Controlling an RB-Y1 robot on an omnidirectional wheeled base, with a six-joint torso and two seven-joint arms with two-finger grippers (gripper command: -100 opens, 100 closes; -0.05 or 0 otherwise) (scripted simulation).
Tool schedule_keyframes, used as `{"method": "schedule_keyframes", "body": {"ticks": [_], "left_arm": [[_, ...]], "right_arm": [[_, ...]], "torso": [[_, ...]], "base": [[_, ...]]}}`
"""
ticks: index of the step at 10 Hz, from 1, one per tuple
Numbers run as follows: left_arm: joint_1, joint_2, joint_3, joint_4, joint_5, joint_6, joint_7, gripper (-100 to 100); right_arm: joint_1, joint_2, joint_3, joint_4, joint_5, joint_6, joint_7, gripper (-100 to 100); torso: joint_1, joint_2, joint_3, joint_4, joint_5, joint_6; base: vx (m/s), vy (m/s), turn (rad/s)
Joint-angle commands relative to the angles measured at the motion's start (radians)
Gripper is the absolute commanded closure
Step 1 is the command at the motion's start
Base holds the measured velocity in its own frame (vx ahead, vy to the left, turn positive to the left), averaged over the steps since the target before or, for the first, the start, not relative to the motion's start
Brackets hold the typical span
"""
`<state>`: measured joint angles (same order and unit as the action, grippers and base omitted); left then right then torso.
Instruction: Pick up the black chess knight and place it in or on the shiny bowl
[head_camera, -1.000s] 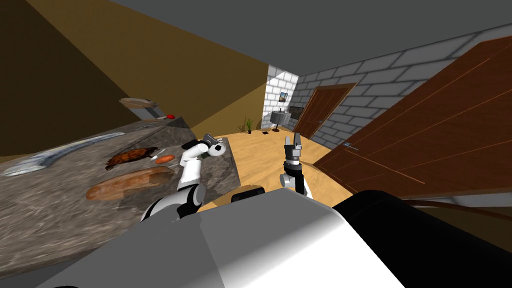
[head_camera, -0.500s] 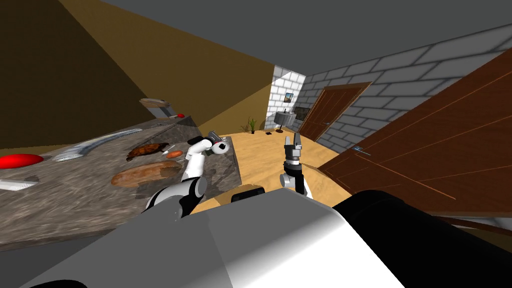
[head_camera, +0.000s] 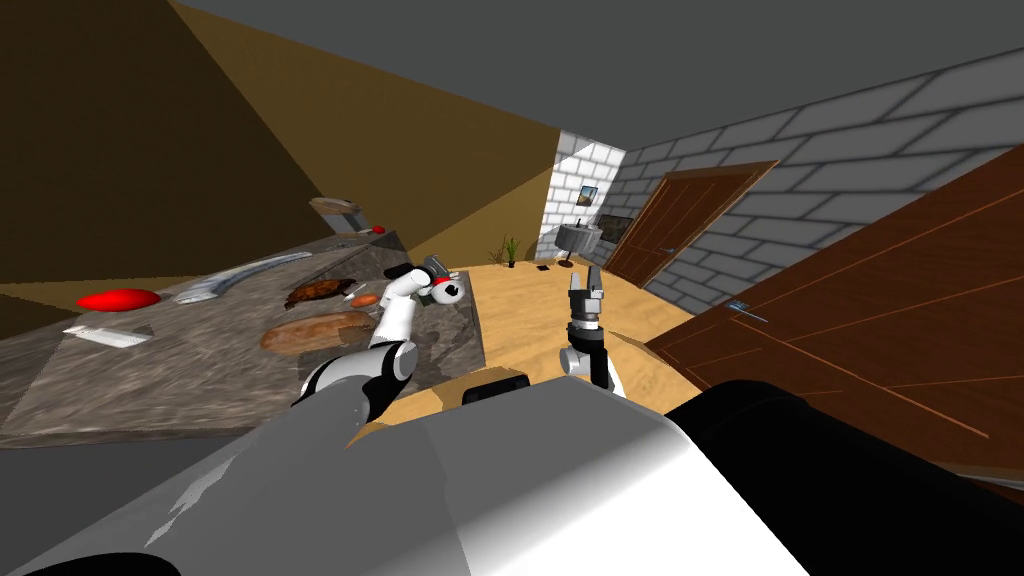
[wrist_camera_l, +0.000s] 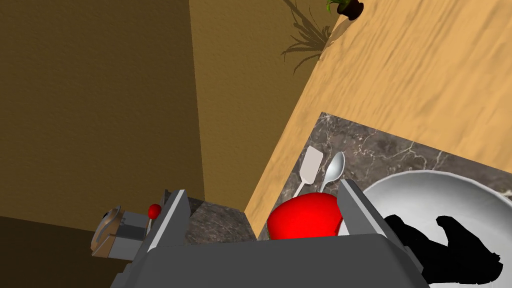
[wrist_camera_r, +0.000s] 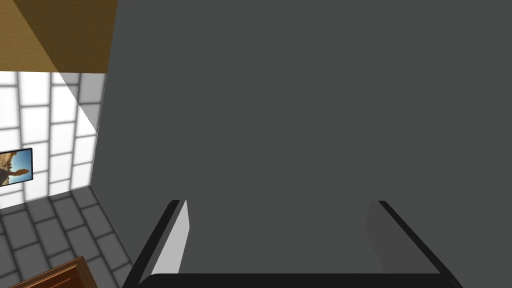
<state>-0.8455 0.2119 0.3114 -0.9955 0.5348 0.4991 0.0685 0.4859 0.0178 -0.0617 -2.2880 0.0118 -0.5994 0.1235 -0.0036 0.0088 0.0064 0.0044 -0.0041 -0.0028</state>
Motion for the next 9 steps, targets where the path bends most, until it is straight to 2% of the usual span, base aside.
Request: {"method": "schedule_keyframes", "body": {"ticks": [1, 2, 3, 4, 9], "left_arm": [[-0.034, 0.013, -0.005, 0.05, 0.024, -0.008, -0.015, -100], [-0.034, 0.013, -0.005, 0.074, 0.024, -0.008, -0.015, -100], [-0.03, 0.011, -0.004, 0.054, 0.019, -0.004, -0.011, -100], [-0.03, 0.011, -0.004, 0.057, 0.02, -0.005, -0.012, 0], [-0.03, 0.011, -0.004, 0.057, 0.02, -0.005, -0.012, 0]], "right_arm": [[0.0, 0.0, 0.0, 0.0, 0.0, 0.0, 0.0, 0], [0.0, 0.0, 0.0, 0.0, 0.0, 0.0, 0.0, 0], [0.0, 0.0, 0.0, 0.0, 0.0, 0.0, 0.0, 0], [0.0, 0.0, 0.0, 0.0, 0.0, 0.0, 0.0, 0], [0.0, 0.0, 0.0, 0.0, 0.0, 0.0, 0.0, 0]], "torso": [[0.0, 0.0, 0.0, 0.0, 0.0, 0.0], [0.001, -0.001, -0.001, 0.0, 0.0, 0.0], [0.002, -0.002, -0.001, -0.001, 0.001, 0.0], [0.002, -0.002, -0.001, -0.001, 0.001, 0.0], [0.001, -0.002, -0.001, -0.001, 0.001, 0.0]], "base": [[-0.006, 0.0, -0.04], [0.0, 0.0, 0.0], [0.0, 0.0, 0.0], [0.0, 0.0, 0.0], [0.0, 0.0, 0.0]]}}
